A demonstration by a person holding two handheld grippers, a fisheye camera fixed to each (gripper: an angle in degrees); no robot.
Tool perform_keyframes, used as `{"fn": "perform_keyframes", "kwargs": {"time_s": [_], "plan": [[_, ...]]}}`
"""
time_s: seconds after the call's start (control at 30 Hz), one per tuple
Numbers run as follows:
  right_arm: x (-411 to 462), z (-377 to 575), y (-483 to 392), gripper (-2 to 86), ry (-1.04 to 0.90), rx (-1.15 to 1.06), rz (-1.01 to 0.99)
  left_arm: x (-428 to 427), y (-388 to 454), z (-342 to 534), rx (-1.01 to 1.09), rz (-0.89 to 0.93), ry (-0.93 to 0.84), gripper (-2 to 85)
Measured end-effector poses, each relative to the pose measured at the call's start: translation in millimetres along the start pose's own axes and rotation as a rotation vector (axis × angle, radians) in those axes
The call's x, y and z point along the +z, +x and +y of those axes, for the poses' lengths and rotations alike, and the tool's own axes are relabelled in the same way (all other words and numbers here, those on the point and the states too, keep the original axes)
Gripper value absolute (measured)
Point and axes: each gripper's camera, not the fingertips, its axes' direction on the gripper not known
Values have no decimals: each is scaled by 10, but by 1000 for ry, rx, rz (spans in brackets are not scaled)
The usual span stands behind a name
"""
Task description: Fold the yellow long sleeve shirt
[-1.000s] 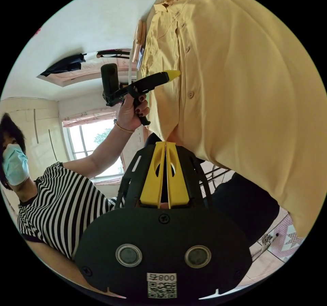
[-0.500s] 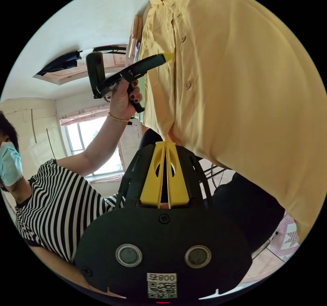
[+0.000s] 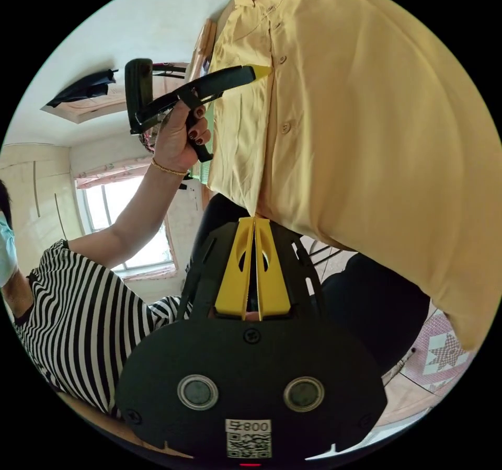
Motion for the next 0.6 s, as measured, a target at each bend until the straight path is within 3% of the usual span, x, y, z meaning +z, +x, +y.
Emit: {"fn": "perform_keyframes", "kwargs": {"time_s": [0.43,0.6], "plan": [[-109,-270,-678,17,52,-100,224,-358,-100,-135,-50,97,78,22],[-287,-1065,-1194,6,161,-268,412,-350,-177,-161,-72,83,53,17]]}}
